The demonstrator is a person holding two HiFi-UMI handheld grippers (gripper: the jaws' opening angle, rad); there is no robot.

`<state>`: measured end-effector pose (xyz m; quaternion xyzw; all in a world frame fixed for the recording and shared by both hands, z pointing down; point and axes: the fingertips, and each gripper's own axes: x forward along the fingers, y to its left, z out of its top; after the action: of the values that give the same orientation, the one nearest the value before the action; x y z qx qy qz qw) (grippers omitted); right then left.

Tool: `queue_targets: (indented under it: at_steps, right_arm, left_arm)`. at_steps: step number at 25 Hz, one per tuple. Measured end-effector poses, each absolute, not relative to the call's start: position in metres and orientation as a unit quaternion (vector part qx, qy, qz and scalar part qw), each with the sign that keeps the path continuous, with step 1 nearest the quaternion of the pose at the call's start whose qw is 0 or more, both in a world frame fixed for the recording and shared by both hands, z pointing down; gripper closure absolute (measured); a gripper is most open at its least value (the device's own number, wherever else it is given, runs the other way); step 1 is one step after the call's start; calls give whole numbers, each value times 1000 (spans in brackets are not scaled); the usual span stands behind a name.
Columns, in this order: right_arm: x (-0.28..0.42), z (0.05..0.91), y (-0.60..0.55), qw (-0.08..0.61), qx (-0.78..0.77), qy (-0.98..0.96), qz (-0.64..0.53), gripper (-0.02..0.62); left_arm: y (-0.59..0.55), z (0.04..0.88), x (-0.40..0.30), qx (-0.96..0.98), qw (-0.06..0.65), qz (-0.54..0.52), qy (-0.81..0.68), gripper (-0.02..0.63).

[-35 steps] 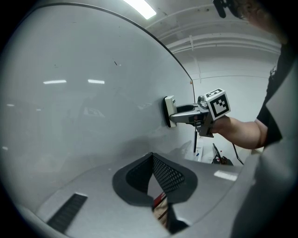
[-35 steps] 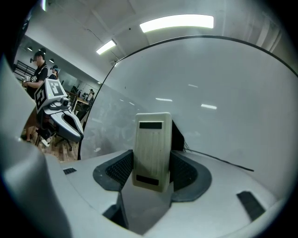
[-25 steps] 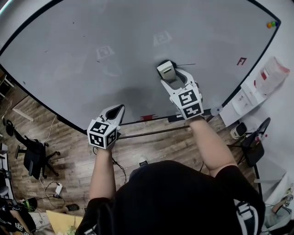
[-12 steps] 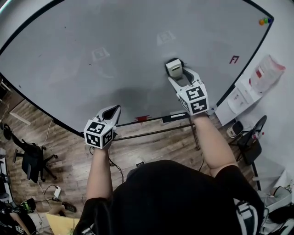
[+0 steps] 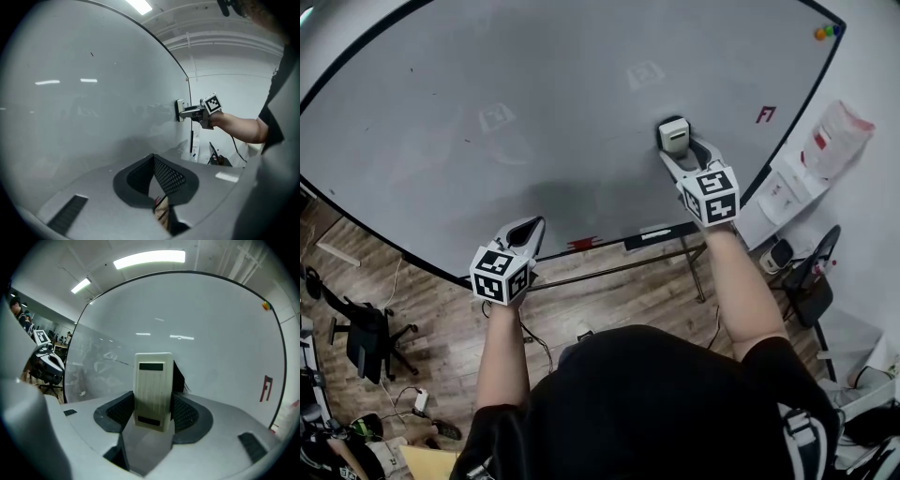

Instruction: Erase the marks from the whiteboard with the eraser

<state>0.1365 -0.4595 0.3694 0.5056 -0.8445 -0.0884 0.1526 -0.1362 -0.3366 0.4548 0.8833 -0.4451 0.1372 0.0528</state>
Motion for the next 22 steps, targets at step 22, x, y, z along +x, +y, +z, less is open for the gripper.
queue_targets:
  at_steps: [22]
  right_arm:
    - [159, 370, -464, 128, 534, -835, -46, 353]
  left_arm:
    - [-337, 463, -148, 885, 62, 138, -440, 595]
